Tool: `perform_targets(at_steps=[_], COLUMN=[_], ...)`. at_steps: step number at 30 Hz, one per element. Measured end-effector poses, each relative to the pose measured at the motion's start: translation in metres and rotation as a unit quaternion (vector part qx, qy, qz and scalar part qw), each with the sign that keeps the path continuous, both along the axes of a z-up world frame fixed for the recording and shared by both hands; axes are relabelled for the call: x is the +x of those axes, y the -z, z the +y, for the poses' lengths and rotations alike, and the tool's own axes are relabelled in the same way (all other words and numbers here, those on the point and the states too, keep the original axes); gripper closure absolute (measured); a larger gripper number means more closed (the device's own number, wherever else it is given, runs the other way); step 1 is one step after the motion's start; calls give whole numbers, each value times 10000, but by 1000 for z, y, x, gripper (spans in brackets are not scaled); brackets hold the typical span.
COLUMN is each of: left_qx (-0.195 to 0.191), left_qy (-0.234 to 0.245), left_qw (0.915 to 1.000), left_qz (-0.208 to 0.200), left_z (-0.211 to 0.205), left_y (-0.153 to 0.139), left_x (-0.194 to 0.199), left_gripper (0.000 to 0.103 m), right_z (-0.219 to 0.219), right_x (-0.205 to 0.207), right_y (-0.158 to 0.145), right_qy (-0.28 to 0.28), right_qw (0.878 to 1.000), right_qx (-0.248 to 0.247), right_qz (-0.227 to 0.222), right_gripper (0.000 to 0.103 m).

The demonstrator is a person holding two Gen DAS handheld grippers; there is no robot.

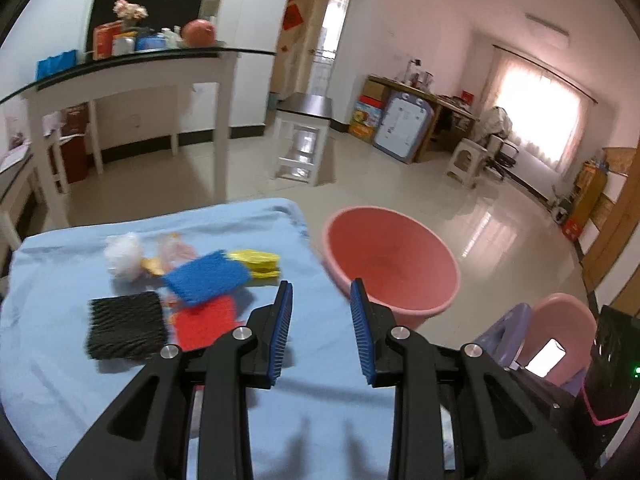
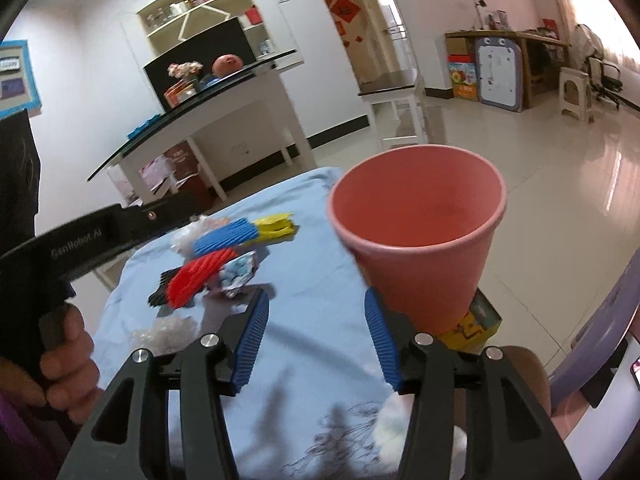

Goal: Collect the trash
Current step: 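Move both tools back over the remaining trash on the table, then grasp the red foam net with the left tool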

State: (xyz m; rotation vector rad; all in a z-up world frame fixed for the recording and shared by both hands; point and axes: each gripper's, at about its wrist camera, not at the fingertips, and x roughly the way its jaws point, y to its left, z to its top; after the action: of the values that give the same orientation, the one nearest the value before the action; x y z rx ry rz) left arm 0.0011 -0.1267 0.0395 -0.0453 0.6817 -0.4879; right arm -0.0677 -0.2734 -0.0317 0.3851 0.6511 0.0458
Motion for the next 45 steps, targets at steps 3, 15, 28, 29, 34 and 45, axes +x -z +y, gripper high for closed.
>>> perform_targets(at_steps=[3, 15, 28, 29, 34, 45], left_qx=[69, -146, 256, 240, 39, 59], left_qy=[-300, -1063, -1067, -1035, -982, -791], left_qw=[9995, 9911, 9821, 9808, 9801, 9901], left_qz=[-34, 787, 1529, 1636, 1723, 1156], left_z=[26, 92, 58, 59, 68, 91], left_y=[-2, 31, 74, 79, 89, 60], left_x=[-3, 16, 50, 50, 49, 21], left_gripper=[73, 64, 64, 64, 86, 92], right_z=[10, 31, 30, 30, 31, 54], right_x=[-4, 6, 31, 32, 43, 81], right_y=[-1, 4, 20, 22, 28, -2], right_qy=[-135, -604, -1025, -1036, -1169, -1692], right_qw=[9999, 9981, 9938, 9936, 9911, 9856], right_qx=[-11, -67, 230, 250, 360, -12], right_qz=[-94, 98, 353, 376, 531, -3], right_gripper=[37, 22, 34, 35, 42, 42])
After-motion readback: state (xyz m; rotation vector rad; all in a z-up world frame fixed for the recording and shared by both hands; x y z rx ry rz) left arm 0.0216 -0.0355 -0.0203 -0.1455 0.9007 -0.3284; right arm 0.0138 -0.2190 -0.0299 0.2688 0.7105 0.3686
